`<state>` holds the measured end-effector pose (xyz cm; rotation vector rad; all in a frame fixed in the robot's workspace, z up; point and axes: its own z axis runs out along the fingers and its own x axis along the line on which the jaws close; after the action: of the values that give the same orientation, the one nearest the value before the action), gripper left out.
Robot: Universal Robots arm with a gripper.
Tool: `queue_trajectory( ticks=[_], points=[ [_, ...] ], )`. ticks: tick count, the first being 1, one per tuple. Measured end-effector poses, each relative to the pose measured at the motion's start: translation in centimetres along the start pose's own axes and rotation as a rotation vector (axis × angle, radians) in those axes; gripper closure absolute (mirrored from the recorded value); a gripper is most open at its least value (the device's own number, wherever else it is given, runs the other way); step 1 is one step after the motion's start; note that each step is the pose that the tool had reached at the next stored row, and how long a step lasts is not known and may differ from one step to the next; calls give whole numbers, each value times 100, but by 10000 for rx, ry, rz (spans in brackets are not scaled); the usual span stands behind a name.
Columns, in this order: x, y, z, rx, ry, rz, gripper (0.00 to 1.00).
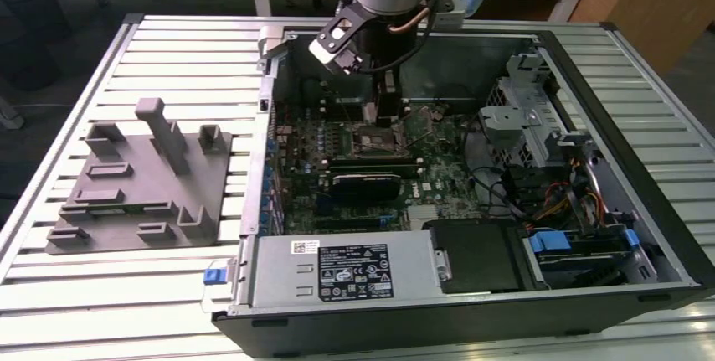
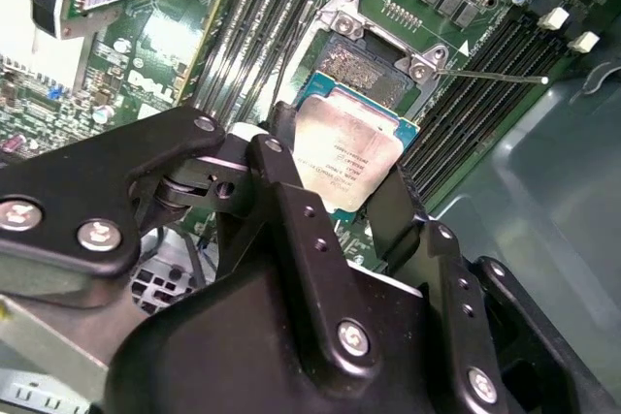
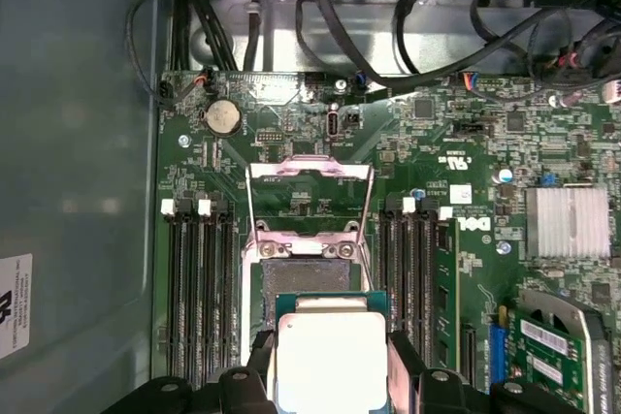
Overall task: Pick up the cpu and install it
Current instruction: 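Place the cpu into insertion slot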
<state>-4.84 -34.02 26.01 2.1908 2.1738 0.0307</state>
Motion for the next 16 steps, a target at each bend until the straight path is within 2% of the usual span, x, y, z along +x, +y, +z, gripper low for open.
queue_trajectory(
  ticks=[6, 16],
  points=[
    [7, -5, 87, -2, 5, -69, 46],
    [10, -10, 185, -3, 6, -99, 46]
  ],
)
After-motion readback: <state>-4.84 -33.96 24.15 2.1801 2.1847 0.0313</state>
